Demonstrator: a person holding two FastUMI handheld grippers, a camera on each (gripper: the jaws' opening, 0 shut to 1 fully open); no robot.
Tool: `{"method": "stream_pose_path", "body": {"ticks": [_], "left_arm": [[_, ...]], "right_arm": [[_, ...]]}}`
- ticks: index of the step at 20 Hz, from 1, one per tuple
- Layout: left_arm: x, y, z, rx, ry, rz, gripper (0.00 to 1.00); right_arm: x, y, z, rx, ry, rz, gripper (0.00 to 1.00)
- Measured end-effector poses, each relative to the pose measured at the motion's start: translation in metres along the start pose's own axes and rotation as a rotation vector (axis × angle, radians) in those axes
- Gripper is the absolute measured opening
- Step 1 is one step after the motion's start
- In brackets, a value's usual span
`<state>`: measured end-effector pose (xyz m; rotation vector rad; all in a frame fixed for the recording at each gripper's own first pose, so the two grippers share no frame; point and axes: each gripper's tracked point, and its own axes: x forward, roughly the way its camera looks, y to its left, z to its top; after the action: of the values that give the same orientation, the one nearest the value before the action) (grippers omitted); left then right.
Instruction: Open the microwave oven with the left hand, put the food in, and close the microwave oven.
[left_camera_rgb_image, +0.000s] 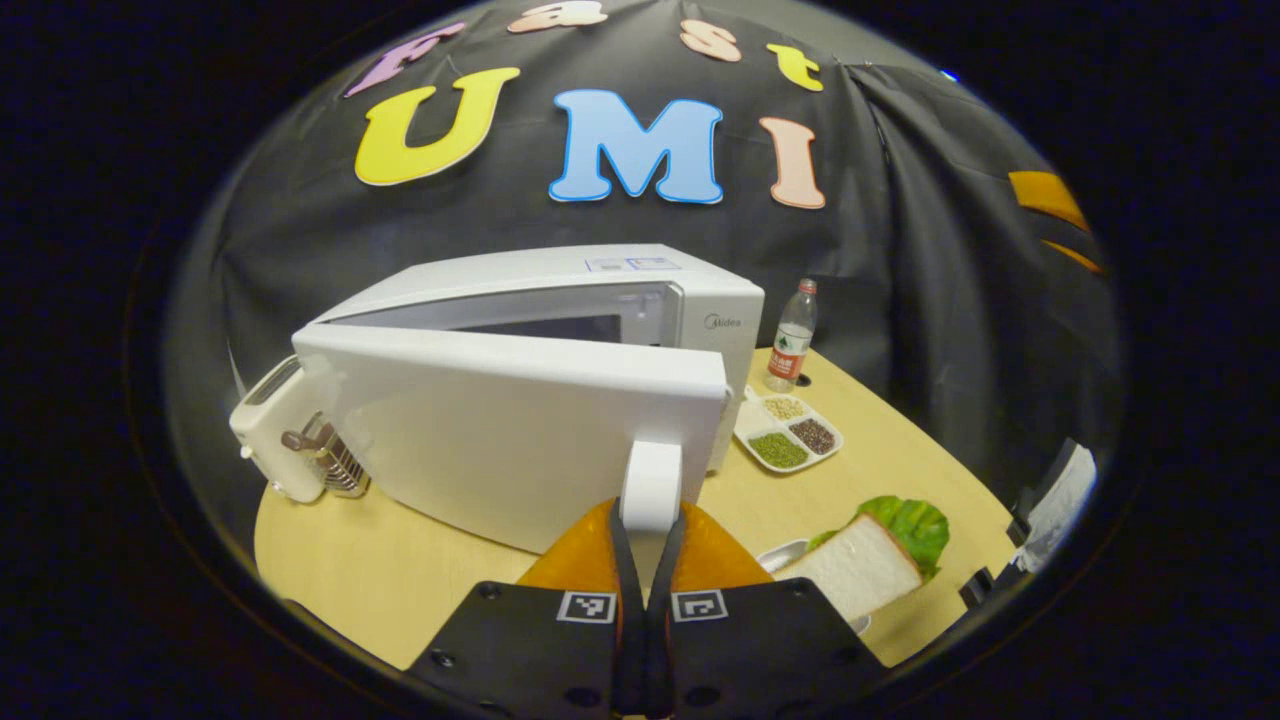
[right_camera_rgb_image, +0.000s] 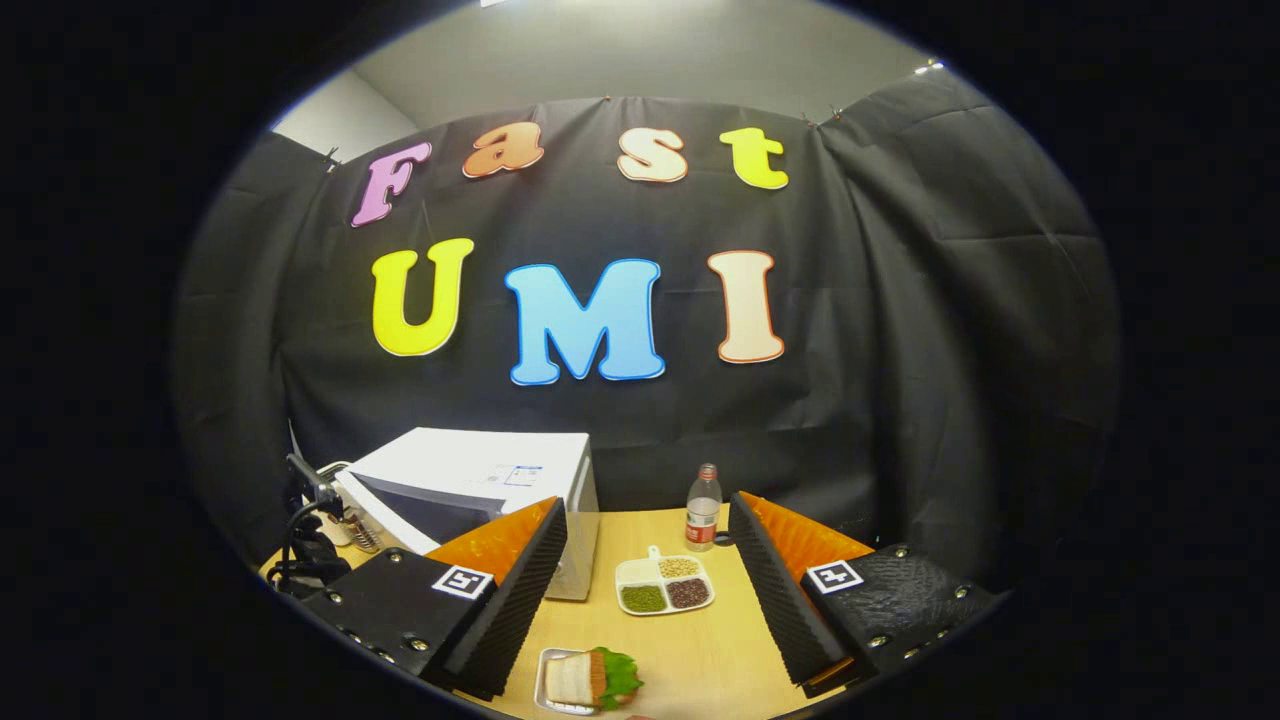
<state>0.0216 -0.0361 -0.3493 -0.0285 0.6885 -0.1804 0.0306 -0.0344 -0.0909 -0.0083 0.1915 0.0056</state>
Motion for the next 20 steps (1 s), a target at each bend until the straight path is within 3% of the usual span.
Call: {"method": "stream_pose_path", "body": {"ticks": [13,20], "left_arm": [[-0.128,0.088,-0.068,0.045,0.000,-0.021,0.06],[-0.173,0.162,-0.094,0.025,0.006,0.045,0.06]], "right_arm": [[-0.038,0.076,-0.008,-0.020,-0.012,0.085,0.98],[-0.046,0.098,-0.011,-0.035,-0.008,0.108,0.98]]}}
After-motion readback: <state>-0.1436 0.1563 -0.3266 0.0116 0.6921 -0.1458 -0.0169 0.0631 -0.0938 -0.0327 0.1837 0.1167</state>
